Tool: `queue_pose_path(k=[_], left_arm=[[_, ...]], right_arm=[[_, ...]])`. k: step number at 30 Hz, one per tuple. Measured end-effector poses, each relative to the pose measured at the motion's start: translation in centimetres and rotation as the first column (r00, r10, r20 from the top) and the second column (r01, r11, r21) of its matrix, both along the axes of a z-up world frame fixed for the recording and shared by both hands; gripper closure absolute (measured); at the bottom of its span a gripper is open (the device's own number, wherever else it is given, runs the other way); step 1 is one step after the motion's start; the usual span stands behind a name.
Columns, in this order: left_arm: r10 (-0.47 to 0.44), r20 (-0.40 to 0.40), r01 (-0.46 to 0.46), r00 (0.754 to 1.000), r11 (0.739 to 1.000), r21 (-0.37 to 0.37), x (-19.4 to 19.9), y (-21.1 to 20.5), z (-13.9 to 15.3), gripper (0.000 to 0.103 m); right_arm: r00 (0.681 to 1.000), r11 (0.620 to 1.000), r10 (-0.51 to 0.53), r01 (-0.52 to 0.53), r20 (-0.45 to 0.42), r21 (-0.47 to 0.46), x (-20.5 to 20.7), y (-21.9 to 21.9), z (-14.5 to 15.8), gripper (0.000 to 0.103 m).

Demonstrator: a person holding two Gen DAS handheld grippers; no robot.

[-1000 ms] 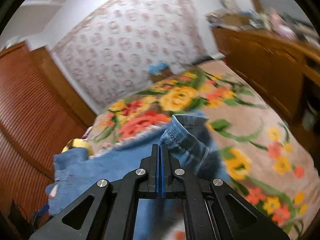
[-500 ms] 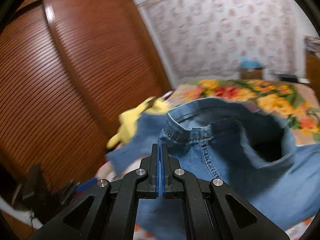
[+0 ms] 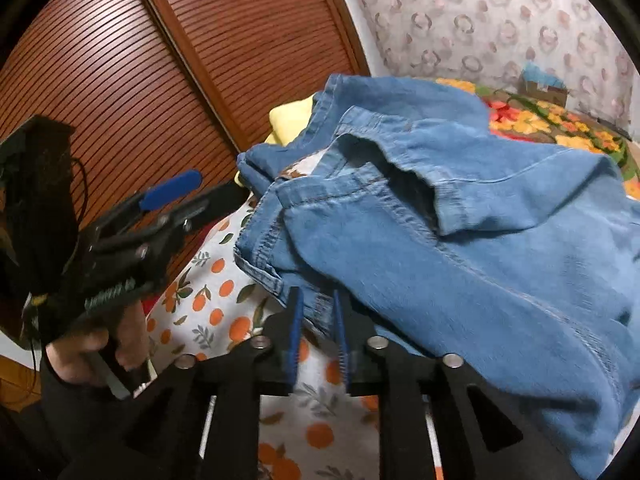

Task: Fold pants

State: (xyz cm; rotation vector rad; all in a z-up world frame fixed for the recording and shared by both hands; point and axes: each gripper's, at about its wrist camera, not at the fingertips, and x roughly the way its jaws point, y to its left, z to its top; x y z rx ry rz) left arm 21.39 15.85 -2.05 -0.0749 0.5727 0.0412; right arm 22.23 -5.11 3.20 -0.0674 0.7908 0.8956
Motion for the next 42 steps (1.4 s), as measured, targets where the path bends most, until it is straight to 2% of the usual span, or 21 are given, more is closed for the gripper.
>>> queue_pose_path(k=[1, 6, 11, 13, 14, 17, 19, 24, 26, 27, 28, 29, 30, 32, 37, 42], left_arm=[[-0.01, 0.003, 0.01, 1.0, 1.0, 0.001, 0.2, -0.2, 0.2, 0.024], [-0.051, 0.03, 0.051, 0.998, 0.999, 0.0, 0.9, -1.5, 1.4, 0.024], [-0.124, 0.007, 0.124, 0.992, 0.992, -0.014, 1.9, -2.9, 1.3, 0.025], [-0.173, -0.012, 0.172, 0.985, 0.985, -0.027, 2.5, -3.6, 0.9, 0.038], [-0.185, -0.025, 0.184, 0.982, 0.983, -0.029, 2.8, -3.8, 0.7, 0.048], [-0.215, -0.073, 0.215, 0.974, 0.977, -0.011, 4.0, -4.8, 0.0, 0.053], [-0.228, -0.087, 0.229, 0.97, 0.973, 0.001, 4.5, -5.2, -0.2, 0.054], [-0.277, -0.174, 0.284, 0.945, 0.959, 0.018, 5.8, -6.2, -1.2, 0.055], [-0.27, -0.189, 0.278, 0.944, 0.961, 0.017, 6.1, -6.2, -1.6, 0.055], [-0.265, -0.187, 0.272, 0.946, 0.962, 0.016, 6.2, -6.1, -1.7, 0.056], [-0.26, -0.172, 0.266, 0.95, 0.964, 0.01, 6.0, -6.1, -1.5, 0.063], [-0.256, -0.161, 0.261, 0.953, 0.965, 0.013, 5.7, -6.1, -1.4, 0.086], [-0.246, -0.154, 0.252, 0.957, 0.968, 0.02, 5.5, -6.1, -1.2, 0.094], [-0.256, -0.115, 0.259, 0.96, 0.966, 0.013, 4.3, -6.0, -0.5, 0.099], [-0.256, -0.025, 0.256, 0.966, 0.967, 0.01, 0.5, -5.6, 2.2, 0.101], [-0.229, -0.034, 0.229, 0.973, 0.973, -0.002, -2.5, -4.6, 1.1, 0.101]], right_arm=[[1.0, 1.0, -0.014, 0.014, 0.017, -0.003, -0.2, -0.6, 0.2, 0.08], [0.995, 0.997, -0.081, 0.08, 0.063, 0.02, -1.6, -4.6, 1.5, 0.079], [0.986, 0.992, -0.128, 0.125, 0.104, 0.032, -2.4, -7.2, 2.2, 0.077], [0.982, 0.989, -0.149, 0.146, 0.113, 0.039, -2.6, -8.4, 2.7, 0.075], [0.98, 0.986, -0.163, 0.159, 0.114, 0.041, -2.5, -8.7, 2.7, 0.074], [0.974, 0.979, -0.204, 0.204, 0.102, 0.012, -1.5, -9.0, 1.9, 0.073], [0.973, 0.975, -0.212, 0.217, 0.09, -0.044, -0.8, -8.5, 0.9, 0.073], [0.986, 0.981, -0.164, 0.167, 0.036, -0.101, -2.4, -7.4, -2.1, 0.073], [0.987, 0.982, -0.16, 0.161, 0.023, -0.095, -3.0, -7.1, -2.9, 0.073], [0.987, 0.983, -0.16, 0.161, 0.021, -0.09, -3.1, -7.1, -3.1, 0.073], [0.987, 0.984, -0.158, 0.159, 0.021, -0.081, -3.3, -7.0, -3.1, 0.073], [0.988, 0.985, -0.156, 0.157, 0.018, -0.071, -3.5, -6.9, -3.0, 0.073], [0.988, 0.985, -0.155, 0.156, 0.017, -0.067, -3.5, -6.8, -2.8, 0.073], [0.987, 0.985, -0.157, 0.158, 0.02, -0.064, -3.4, -6.5, -2.5, 0.073], [0.986, 0.984, -0.162, 0.165, 0.044, -0.071, -2.2, -6.4, -1.5, 0.073], [0.986, 0.987, -0.151, 0.154, 0.069, -0.047, -1.1, -5.8, 0.4, 0.073]])
